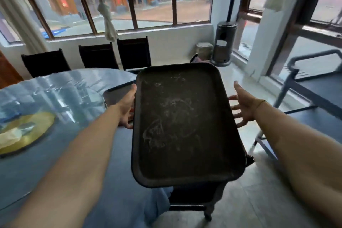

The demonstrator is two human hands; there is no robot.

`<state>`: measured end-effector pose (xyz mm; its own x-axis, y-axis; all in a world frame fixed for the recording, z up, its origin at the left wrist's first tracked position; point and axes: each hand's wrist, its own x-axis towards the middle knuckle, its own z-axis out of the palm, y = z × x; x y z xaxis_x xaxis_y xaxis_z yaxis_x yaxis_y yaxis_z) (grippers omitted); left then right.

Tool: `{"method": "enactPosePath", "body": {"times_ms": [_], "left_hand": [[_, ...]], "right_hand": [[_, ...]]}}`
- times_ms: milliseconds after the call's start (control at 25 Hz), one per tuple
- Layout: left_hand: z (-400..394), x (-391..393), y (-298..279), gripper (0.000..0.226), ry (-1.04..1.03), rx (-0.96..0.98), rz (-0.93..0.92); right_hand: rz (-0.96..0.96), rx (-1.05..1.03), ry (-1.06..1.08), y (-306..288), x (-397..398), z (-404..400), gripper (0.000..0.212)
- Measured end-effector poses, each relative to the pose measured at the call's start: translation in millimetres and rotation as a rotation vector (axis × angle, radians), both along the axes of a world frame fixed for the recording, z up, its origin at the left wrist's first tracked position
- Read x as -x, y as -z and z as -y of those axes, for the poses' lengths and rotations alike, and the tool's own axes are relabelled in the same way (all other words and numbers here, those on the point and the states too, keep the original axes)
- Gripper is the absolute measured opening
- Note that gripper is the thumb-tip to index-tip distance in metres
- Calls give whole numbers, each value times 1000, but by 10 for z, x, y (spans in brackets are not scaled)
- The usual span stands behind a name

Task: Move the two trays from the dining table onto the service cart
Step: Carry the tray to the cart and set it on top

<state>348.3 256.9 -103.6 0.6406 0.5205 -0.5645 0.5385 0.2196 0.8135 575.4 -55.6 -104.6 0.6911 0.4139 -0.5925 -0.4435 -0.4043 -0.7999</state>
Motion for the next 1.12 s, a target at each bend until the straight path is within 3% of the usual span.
{"method": "enactPosePath", "body": {"times_ms": [160, 440, 800, 1120], "left_hand": [[444, -879, -33, 80, 165, 16, -12], [1237, -2244, 15, 98, 516, 30, -60], [1939, -3503, 103, 94, 834, 0, -25], [2667, -4275, 199, 90, 993, -27, -23]], "right_hand": [[-12, -4, 211, 11, -176, 837, 81], [-25, 8, 548, -43, -314, 1945, 82], [20, 52, 885, -5, -458, 2558, 80], [4, 47, 1071, 66, -602, 3085, 88]]}}
